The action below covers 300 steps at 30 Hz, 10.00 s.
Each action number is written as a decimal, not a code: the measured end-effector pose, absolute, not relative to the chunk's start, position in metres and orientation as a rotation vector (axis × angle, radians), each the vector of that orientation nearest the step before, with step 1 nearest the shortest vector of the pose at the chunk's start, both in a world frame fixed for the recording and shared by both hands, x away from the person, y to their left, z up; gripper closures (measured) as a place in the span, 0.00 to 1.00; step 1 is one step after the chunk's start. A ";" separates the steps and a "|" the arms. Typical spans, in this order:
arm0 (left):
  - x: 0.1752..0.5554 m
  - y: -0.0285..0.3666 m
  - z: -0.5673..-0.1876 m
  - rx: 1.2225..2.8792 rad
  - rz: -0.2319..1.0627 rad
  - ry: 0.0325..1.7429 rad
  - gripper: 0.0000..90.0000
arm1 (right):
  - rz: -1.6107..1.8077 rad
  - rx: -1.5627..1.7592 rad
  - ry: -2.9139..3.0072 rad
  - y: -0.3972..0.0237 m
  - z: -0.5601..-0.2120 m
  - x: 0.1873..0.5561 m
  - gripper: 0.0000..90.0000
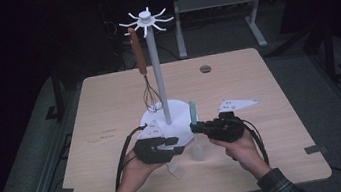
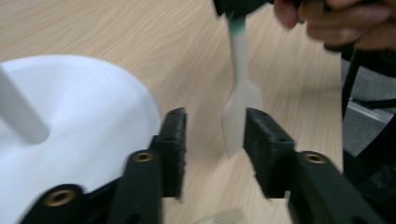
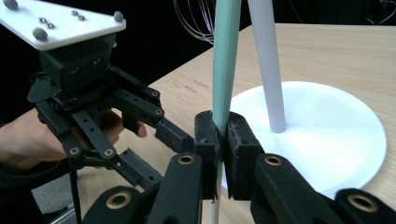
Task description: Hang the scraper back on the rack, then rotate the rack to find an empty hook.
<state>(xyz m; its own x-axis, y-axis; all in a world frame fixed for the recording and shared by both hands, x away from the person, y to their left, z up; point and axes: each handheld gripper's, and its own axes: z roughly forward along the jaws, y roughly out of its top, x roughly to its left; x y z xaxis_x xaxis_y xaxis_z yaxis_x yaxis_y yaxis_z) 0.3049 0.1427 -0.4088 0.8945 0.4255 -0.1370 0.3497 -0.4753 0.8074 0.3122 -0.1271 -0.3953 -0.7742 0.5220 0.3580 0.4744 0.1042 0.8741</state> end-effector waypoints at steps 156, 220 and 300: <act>0.273 0.254 -0.431 2.105 0.015 0.760 0.58 | 1.581 0.680 2.330 -0.123 -0.286 0.338 0.29; 0.352 0.200 -0.126 1.973 0.319 0.599 1.00 | 1.229 1.157 2.277 -0.217 -0.461 0.272 0.15; 0.340 0.239 -0.237 2.075 0.336 0.759 0.45 | 1.228 1.138 2.248 -0.215 -0.462 0.274 0.15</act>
<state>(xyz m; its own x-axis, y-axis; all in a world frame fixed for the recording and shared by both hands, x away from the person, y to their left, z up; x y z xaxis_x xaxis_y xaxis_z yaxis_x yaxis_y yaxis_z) 0.3401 0.2388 -0.2369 0.7769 0.6282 -0.0418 0.3914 -0.4300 0.8136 0.2735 -0.2151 -0.4617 -0.6228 0.7784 0.0790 0.4873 0.3069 0.8175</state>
